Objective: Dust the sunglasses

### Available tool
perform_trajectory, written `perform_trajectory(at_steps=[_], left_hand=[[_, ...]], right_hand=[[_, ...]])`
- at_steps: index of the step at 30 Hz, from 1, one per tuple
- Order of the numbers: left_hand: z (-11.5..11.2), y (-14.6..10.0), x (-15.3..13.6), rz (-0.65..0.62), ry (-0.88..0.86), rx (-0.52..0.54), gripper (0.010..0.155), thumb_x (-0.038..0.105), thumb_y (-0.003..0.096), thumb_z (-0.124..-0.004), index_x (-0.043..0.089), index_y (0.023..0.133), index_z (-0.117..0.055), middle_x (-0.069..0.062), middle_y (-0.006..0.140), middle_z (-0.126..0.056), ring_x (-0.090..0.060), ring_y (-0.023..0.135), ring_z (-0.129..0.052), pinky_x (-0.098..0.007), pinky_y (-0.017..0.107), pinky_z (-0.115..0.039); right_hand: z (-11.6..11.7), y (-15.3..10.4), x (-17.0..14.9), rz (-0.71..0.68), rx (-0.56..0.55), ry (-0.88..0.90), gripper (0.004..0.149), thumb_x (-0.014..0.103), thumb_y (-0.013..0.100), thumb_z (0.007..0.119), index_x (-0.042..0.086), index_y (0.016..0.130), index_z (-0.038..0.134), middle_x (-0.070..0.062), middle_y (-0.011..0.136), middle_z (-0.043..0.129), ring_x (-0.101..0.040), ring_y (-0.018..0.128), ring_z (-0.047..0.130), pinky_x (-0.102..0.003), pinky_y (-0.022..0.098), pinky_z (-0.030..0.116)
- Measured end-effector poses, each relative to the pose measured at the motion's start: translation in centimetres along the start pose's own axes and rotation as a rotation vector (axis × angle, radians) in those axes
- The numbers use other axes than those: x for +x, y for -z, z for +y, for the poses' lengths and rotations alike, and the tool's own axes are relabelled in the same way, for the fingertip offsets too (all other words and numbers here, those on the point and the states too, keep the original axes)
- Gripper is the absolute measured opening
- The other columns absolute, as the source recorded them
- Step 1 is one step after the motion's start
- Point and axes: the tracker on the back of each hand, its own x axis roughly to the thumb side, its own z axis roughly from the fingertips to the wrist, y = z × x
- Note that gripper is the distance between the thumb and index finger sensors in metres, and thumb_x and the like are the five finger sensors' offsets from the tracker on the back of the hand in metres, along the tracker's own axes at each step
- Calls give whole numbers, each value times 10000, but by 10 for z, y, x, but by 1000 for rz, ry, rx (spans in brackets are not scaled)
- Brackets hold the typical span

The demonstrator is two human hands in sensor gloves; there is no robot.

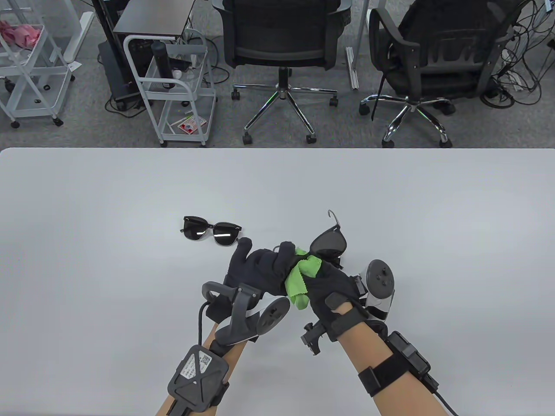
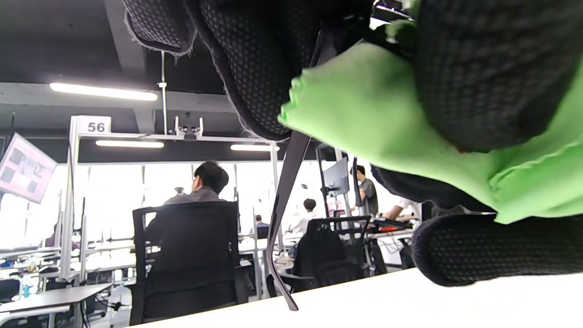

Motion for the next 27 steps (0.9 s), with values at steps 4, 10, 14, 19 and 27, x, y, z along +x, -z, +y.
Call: perform_trajectory(at_steps=[4, 10, 14, 19, 27], left_hand=[[-1, 1, -2, 15, -37, -5, 908, 660, 205, -942, 293, 990, -671, 208, 736, -954, -52, 732, -1059, -493, 770, -666], [0, 2, -6, 36, -56, -10, 904, 669, 201, -940, 296, 984, -685, 211, 721, -963, -43, 713, -1068, -486, 765, -677], [0, 1, -6, 35, -38, -14, 909, 686, 202, -943, 303, 984, -681, 214, 724, -959, -44, 719, -1065, -486, 764, -678], [0, 0, 1, 19, -23, -10, 963, 700, 204, -924, 276, 1003, -594, 211, 711, -964, -38, 709, -1073, -479, 761, -687], [-2, 1, -7, 71, -100, -45, 947, 714, 183, -925, 306, 993, -649, 230, 693, -971, -34, 702, -1077, -475, 754, -697]], right_hand=[[-2, 2, -1, 0, -50, 12, 374, 381, 352, 1007, 174, 658, 943, 10, 579, 1052, -253, 546, 1069, -570, 552, 766], [-4, 5, -4, 0, 74, 99, 424, 411, 460, 820, 120, 749, 926, -51, 680, 1035, -318, 636, 1030, -604, 571, 722], [-3, 5, -6, 22, 135, 93, 424, 293, 423, 883, 126, 812, 872, -58, 756, 988, -331, 707, 989, -623, 578, 696], [-2, 2, -1, 20, 14, 8, 396, 332, 365, 977, 150, 708, 901, -22, 627, 1012, -282, 580, 1030, -587, 558, 739], [-3, 2, -2, -1, 77, 47, 442, 413, 474, 777, 94, 746, 919, -74, 656, 1029, -326, 598, 1030, -604, 560, 725]])
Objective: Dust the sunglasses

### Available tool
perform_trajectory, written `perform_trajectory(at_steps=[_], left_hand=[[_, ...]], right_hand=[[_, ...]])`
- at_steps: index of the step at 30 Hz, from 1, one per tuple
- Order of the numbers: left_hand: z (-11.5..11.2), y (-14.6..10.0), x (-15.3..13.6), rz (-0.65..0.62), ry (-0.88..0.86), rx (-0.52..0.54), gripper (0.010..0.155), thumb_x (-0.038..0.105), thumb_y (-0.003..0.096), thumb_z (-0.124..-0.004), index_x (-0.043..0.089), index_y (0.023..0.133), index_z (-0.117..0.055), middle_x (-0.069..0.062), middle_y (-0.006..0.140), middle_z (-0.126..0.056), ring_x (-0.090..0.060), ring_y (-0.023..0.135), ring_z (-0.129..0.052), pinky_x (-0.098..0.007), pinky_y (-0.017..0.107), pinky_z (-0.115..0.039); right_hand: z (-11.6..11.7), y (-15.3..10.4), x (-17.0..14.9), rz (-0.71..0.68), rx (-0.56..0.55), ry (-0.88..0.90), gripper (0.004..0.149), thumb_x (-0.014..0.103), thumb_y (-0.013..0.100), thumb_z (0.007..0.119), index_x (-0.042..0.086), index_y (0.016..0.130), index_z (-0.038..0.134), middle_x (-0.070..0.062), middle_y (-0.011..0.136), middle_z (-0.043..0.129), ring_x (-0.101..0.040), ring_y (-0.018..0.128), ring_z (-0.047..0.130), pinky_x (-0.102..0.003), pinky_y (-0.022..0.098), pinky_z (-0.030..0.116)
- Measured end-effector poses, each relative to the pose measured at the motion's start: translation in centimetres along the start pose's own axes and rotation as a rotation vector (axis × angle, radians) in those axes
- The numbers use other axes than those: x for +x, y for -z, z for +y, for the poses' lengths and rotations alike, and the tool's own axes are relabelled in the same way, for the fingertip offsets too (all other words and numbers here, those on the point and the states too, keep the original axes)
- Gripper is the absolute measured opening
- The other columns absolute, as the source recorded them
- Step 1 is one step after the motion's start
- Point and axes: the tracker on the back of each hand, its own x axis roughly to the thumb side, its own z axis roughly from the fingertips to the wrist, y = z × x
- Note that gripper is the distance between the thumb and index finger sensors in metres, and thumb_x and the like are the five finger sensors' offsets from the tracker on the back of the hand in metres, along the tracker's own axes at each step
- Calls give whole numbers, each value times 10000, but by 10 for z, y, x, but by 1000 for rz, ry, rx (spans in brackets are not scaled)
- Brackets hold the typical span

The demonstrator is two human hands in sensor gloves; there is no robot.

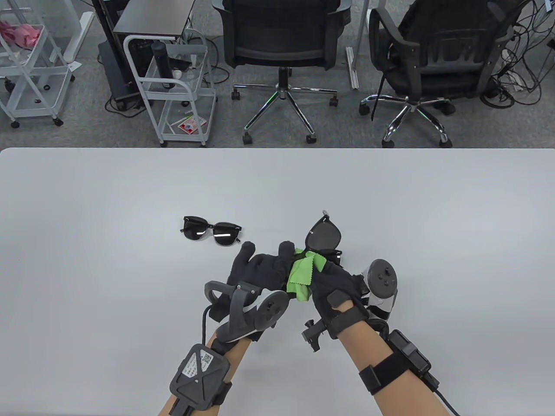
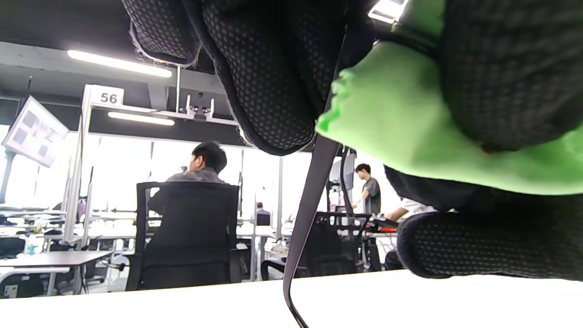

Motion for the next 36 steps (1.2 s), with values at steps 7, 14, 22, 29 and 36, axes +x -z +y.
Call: perform_trajectory(at_steps=[7, 14, 22, 29, 36], left_hand=[[-1, -2, 5, -22, 62, 1, 1019, 722, 204, -910, 374, 1060, -479, 185, 980, -749, -139, 1027, -781, -518, 788, -600], [1, -2, 11, -40, 45, 19, 1007, 730, 202, -904, 335, 1051, -532, 185, 932, -822, -108, 939, -897, -493, 773, -649], [-5, -1, 1, 19, 55, -21, 1015, 741, 218, -896, 336, 1063, -506, 167, 972, -790, -123, 930, -905, -498, 764, -659], [-4, 4, -16, 138, -93, -110, 956, 640, 263, -921, 283, 1058, -527, 88, 1000, -785, -155, 892, -966, -493, 742, -696], [-14, 6, -45, 198, -110, -212, 920, 486, 284, -957, 374, 1022, -418, 130, 1088, -584, -175, 1054, -781, -490, 779, -617]], right_hand=[[4, 3, 4, -12, 55, -79, 413, 295, 403, 923, 139, 784, 881, -44, 721, 999, -309, 665, 1010, -604, 568, 721], [2, -2, 4, -39, -41, -64, 417, 449, 448, 820, 137, 697, 939, -26, 600, 1051, -273, 542, 1063, -579, 556, 754], [11, 1, 2, -1, 143, -54, 472, 296, 475, 801, 62, 885, 810, -131, 852, 939, -407, 776, 939, -640, 568, 689], [-4, 0, 22, -83, 73, -161, 487, 322, 485, 785, 43, 883, 815, -156, 845, 947, -416, 753, 959, -638, 558, 698], [-47, -6, 56, -283, -107, 5, 475, 350, 501, 782, 95, 901, 810, -111, 870, 943, -374, 777, 958, -630, 588, 693]])
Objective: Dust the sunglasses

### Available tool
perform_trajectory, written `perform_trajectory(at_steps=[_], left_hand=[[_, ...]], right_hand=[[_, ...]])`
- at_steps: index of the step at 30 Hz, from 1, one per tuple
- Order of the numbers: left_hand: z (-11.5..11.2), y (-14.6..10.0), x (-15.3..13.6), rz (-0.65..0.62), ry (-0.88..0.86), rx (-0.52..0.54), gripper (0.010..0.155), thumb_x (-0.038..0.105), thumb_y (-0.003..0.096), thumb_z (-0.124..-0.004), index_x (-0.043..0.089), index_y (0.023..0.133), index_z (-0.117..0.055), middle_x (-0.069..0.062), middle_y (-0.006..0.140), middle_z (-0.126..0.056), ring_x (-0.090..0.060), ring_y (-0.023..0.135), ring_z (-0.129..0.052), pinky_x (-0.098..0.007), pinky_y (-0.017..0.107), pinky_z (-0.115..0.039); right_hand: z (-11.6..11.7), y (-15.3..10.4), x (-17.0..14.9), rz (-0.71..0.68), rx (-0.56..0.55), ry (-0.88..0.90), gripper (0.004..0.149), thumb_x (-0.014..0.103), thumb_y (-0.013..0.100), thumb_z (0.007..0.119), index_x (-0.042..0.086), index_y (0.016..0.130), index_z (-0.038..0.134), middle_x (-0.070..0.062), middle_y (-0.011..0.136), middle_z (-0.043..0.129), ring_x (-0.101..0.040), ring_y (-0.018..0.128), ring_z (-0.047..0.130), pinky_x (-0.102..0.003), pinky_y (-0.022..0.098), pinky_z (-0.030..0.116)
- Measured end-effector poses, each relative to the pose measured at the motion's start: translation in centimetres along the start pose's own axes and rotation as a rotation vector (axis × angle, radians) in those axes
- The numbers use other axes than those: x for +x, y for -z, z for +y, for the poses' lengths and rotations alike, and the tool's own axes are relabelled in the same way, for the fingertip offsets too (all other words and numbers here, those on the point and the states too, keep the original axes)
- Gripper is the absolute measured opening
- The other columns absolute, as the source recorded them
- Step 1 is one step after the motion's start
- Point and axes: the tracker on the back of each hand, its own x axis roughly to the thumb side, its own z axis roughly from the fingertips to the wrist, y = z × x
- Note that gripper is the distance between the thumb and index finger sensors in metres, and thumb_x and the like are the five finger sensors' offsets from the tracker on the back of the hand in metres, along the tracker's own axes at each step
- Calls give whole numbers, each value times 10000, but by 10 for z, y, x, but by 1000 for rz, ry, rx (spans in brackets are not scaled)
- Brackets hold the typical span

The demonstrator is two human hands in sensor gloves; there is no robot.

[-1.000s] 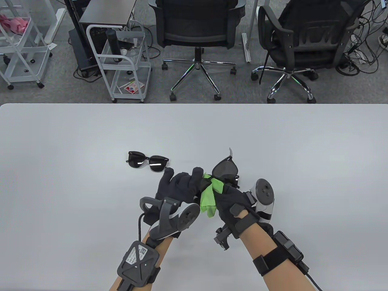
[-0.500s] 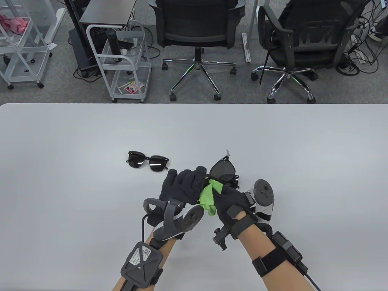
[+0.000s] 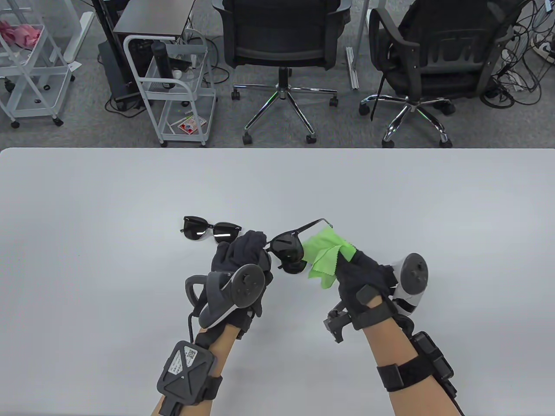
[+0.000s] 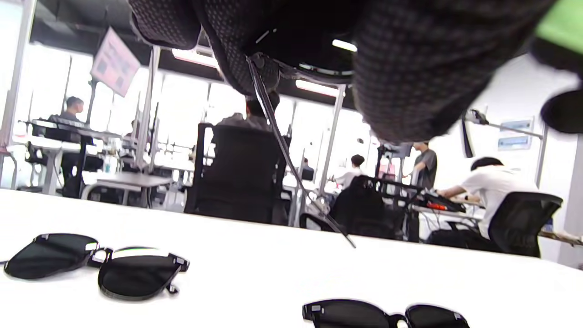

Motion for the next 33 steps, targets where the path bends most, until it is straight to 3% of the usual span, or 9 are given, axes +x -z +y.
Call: perform_trajectory(at_steps=[3, 5, 7, 11, 15, 22, 27, 30, 33], left_hand=[[-1, 2, -8, 9, 48, 6, 906, 445, 289, -956, 421, 1005, -401, 167, 1103, -539, -175, 1091, -694, -488, 787, -598], [-1, 2, -10, -34, 52, -18, 901, 423, 299, -950, 459, 997, -382, 200, 1113, -508, -160, 1111, -635, -491, 799, -562], [-1, 2, -11, -29, 72, -12, 899, 417, 298, -952, 479, 991, -383, 221, 1115, -501, -150, 1116, -614, -490, 803, -553], [-2, 1, -7, -102, 72, -18, 896, 415, 299, -954, 520, 977, -378, 257, 1115, -486, -122, 1120, -599, -476, 816, -541], [0, -2, 2, -176, 124, 5, 895, 426, 290, -960, 541, 968, -387, 279, 1110, -498, -99, 1123, -619, -466, 822, -544], [2, -6, 15, -241, 256, 70, 893, 476, 277, -961, 533, 976, -408, 275, 1112, -520, -93, 1126, -671, -475, 835, -529], [9, -17, 36, -356, 119, 92, 954, 658, 188, -939, 510, 999, -460, 256, 1104, -582, -81, 1117, -698, -529, 844, -489], [15, -25, 52, -415, 201, 195, 912, 704, 175, -924, 481, 981, -559, 218, 1036, -717, -44, 998, -871, -510, 837, -554], [14, -24, 48, -407, 197, 205, 894, 724, 189, -913, 493, 977, -562, 236, 1016, -736, -28, 981, -883, -521, 833, -575]], right_hand=[[-16, 0, 21, -134, -103, -134, 480, 358, 502, 777, 122, 921, 791, -86, 911, 919, -369, 815, 932, -635, 603, 681], [-20, 0, 30, -201, -105, -284, 488, 363, 503, 772, 141, 937, 770, -68, 942, 895, -377, 849, 899, -644, 610, 665], [-17, 2, 33, -229, -20, -411, 495, 372, 503, 769, 157, 949, 758, -56, 965, 880, -375, 878, 877, -658, 616, 648], [10, 8, 30, -221, 328, -527, 555, 361, 497, 777, 135, 996, 690, -93, 1039, 785, -459, 959, 730, -728, 622, 533], [29, 6, 30, -218, 468, -598, 540, 373, 482, 783, 129, 963, 758, -102, 991, 857, -454, 928, 787, -744, 613, 527], [40, 6, 33, -185, 615, -598, 448, 366, 432, 850, 83, 773, 920, -82, 698, 1032, -354, 671, 1014, -708, 589, 634], [41, 5, 28, -201, 579, -687, 447, 365, 420, 858, 73, 751, 928, -74, 665, 1039, -344, 645, 1023, -706, 588, 639], [39, 4, 29, -201, 536, -660, 443, 365, 417, 867, 69, 738, 939, -80, 646, 1046, -348, 626, 1028, -703, 586, 643], [42, 4, 32, -210, 532, -705, 441, 370, 415, 867, 71, 731, 946, -73, 633, 1055, -332, 613, 1042, -693, 583, 657]])
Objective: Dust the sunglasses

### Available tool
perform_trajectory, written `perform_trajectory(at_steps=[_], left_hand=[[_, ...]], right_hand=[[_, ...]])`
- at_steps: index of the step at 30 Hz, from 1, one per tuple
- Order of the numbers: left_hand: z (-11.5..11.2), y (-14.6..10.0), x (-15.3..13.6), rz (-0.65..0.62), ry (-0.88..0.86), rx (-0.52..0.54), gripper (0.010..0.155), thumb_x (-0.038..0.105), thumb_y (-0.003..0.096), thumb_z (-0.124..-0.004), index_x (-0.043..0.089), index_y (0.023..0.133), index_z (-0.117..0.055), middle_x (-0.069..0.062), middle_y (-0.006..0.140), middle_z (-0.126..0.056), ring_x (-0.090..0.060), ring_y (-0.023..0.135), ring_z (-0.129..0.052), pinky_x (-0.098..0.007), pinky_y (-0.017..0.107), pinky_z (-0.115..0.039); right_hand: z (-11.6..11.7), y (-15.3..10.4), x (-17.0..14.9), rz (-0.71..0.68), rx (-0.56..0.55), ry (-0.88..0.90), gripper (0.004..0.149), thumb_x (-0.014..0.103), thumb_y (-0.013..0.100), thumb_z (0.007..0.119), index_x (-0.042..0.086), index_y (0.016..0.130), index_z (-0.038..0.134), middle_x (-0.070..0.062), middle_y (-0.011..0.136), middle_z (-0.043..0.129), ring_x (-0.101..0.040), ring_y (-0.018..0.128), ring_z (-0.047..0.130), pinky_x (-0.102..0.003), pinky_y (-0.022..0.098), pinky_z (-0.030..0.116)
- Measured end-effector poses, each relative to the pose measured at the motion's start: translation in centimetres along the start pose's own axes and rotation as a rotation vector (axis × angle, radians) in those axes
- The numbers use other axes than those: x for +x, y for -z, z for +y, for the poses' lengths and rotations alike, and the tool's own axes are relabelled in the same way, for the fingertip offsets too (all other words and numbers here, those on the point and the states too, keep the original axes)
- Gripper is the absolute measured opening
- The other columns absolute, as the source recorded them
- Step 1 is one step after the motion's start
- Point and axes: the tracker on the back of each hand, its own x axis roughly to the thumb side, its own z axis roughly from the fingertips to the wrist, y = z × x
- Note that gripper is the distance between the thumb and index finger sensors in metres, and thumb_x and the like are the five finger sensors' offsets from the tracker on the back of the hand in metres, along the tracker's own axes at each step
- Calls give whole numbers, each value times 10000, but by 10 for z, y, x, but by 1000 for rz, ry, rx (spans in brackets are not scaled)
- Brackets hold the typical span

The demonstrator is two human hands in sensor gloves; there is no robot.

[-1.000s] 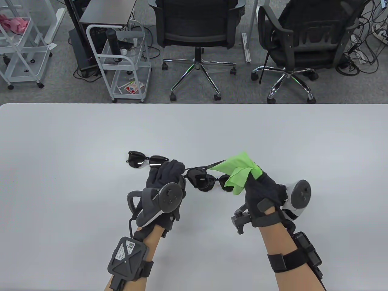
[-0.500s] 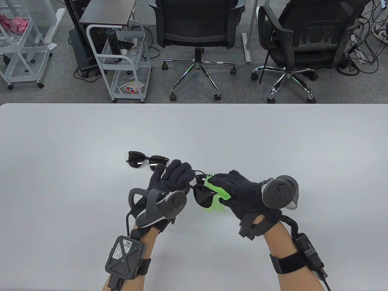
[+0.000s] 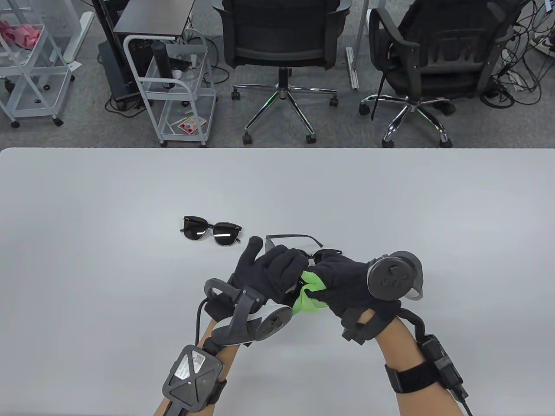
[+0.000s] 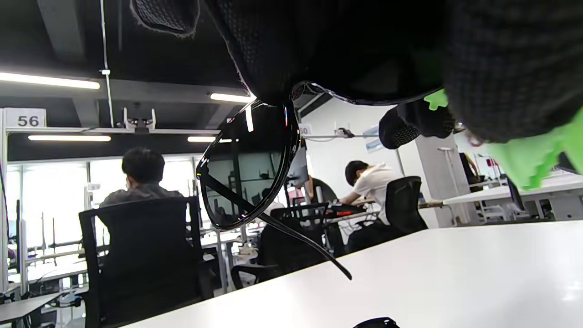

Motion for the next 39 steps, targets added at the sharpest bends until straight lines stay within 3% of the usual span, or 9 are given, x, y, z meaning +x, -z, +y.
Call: perform_trajectory(at_steps=[6, 12, 17, 22, 27, 30, 34, 39], left_hand=[[-1, -3, -22, 75, -54, -22, 858, 720, 185, -938, 575, 945, -566, 305, 1014, -728, 29, 1006, -850, -555, 814, -629], [-9, -4, -43, 155, -78, -54, 863, 708, 199, -926, 580, 960, -540, 304, 1034, -705, 30, 1029, -823, -537, 831, -588], [-9, -3, -43, 161, -87, -67, 869, 697, 211, -910, 571, 980, -525, 284, 1046, -698, 11, 1037, -818, -532, 832, -577], [-3, -1, -30, 119, -36, -60, 856, 670, 212, -915, 569, 974, -539, 260, 1034, -712, -22, 1023, -834, -506, 821, -605], [-10, 2, -2, 13, 75, -87, 859, 658, 209, -929, 561, 973, -547, 253, 1031, -715, -29, 1022, -836, -504, 817, -608], [-14, 4, 10, -27, 130, -87, 849, 665, 203, -923, 551, 957, -549, 259, 1020, -715, -23, 1012, -847, -486, 815, -618], [-15, 4, -2, 18, 30, -101, 874, 682, 221, -896, 552, 978, -479, 278, 1047, -666, 7, 1033, -814, -455, 821, -625], [-17, -1, -32, 120, -35, -117, 868, 670, 228, -896, 544, 975, -474, 276, 1055, -646, 7, 1043, -797, -446, 817, -634]], right_hand=[[-10, -3, -10, 58, 42, -92, 422, 374, 420, 852, 101, 724, 958, -56, 594, 1070, -302, 566, 1062, -667, 580, 678], [-17, -13, -42, 163, 22, -18, 415, 367, 425, 849, 105, 729, 956, -59, 601, 1065, -312, 574, 1054, -673, 579, 669], [-21, -24, -65, 228, -31, 140, 411, 359, 433, 850, 98, 733, 956, -71, 607, 1063, -328, 580, 1048, -682, 574, 662], [-20, -23, -62, 217, -15, 87, 407, 357, 434, 848, 106, 736, 953, -67, 620, 1059, -336, 595, 1040, -688, 574, 660], [5, -3, -34, 122, 116, 35, 407, 350, 433, 849, 106, 743, 950, -76, 631, 1054, -346, 608, 1033, -695, 577, 649], [12, 3, -21, 83, 123, 56, 410, 349, 432, 846, 96, 737, 951, -74, 623, 1056, -341, 600, 1038, -688, 577, 657], [7, 0, -25, 101, 71, 112, 411, 351, 435, 846, 97, 739, 955, -77, 612, 1056, -338, 582, 1039, -683, 575, 660], [-7, -8, -43, 167, 81, -10, 411, 369, 432, 838, 114, 732, 956, -56, 586, 1061, -305, 556, 1054, -665, 576, 677]])
